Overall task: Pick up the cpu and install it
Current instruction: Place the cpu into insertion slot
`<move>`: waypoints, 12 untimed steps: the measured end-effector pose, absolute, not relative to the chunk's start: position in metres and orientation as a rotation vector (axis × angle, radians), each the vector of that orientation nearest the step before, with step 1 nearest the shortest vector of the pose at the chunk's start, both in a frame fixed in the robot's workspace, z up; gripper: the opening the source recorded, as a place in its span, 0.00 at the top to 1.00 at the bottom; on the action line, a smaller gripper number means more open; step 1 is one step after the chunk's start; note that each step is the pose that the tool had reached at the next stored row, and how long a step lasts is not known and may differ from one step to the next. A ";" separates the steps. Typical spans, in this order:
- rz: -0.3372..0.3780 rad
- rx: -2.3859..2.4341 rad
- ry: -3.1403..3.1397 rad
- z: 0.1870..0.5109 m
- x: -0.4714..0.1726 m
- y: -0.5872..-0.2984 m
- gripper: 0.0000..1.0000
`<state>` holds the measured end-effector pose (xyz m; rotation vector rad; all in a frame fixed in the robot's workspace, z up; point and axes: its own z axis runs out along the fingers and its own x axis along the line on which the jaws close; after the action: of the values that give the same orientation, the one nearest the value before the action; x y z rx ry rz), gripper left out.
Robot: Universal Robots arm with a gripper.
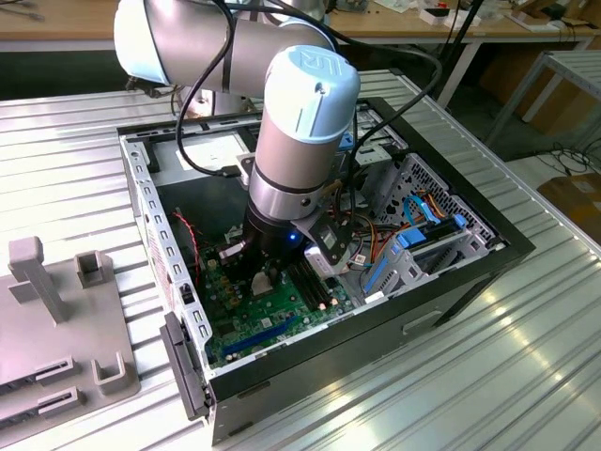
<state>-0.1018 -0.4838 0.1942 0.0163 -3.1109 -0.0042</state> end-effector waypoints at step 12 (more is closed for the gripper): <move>-0.005 0.014 -3.111 0.198 -0.102 -0.484 0.53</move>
<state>-0.1018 -0.4838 0.1983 0.0144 -3.1110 -0.0049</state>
